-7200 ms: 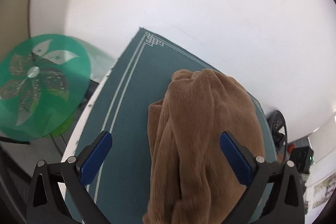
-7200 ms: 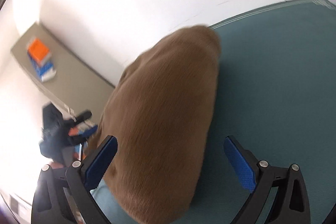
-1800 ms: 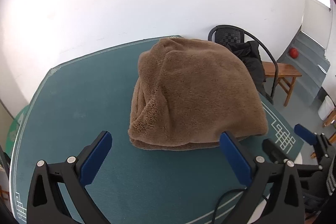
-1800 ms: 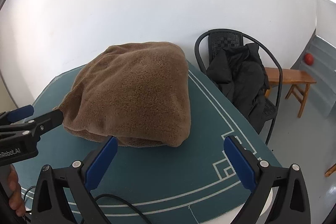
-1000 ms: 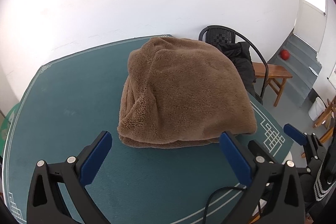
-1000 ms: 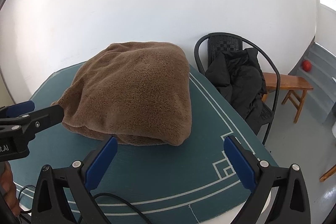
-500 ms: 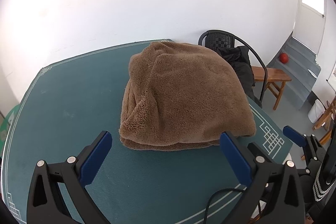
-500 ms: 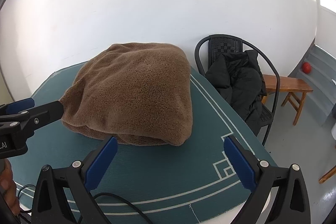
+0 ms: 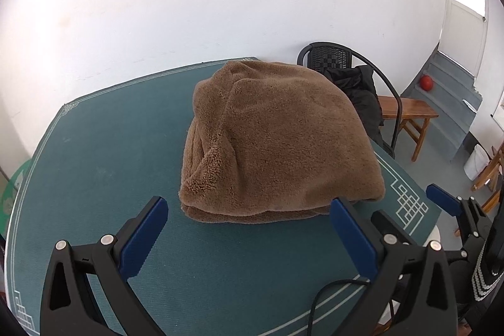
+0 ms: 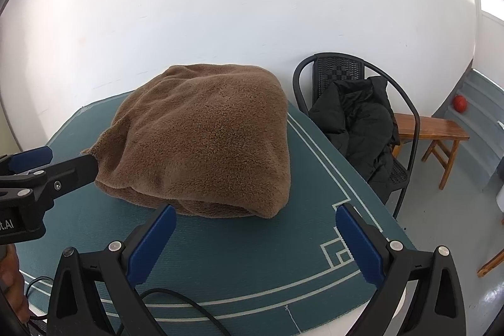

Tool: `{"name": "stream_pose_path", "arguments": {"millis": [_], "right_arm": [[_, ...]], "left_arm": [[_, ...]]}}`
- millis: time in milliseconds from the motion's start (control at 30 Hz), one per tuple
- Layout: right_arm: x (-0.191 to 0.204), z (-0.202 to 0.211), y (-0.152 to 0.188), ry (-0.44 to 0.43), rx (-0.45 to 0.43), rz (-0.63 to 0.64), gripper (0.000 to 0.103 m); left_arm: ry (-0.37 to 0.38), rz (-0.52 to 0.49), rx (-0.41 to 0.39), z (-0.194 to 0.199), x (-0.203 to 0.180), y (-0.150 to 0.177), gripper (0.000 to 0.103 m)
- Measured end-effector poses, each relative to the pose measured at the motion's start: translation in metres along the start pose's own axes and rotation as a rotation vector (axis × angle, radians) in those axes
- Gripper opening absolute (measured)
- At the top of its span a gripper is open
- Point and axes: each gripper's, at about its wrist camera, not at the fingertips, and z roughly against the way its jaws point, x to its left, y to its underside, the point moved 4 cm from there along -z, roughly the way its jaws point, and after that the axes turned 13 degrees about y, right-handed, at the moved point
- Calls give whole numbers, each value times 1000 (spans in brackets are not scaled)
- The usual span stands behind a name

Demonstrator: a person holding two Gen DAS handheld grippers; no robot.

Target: Fold clothes

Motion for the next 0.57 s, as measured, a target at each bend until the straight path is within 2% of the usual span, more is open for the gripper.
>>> {"name": "stream_pose_path", "arguments": {"millis": [567], "right_arm": [[4, 4, 0, 0, -7, 9, 103]], "left_arm": [[2, -1, 7, 1, 2, 0, 103]]}}
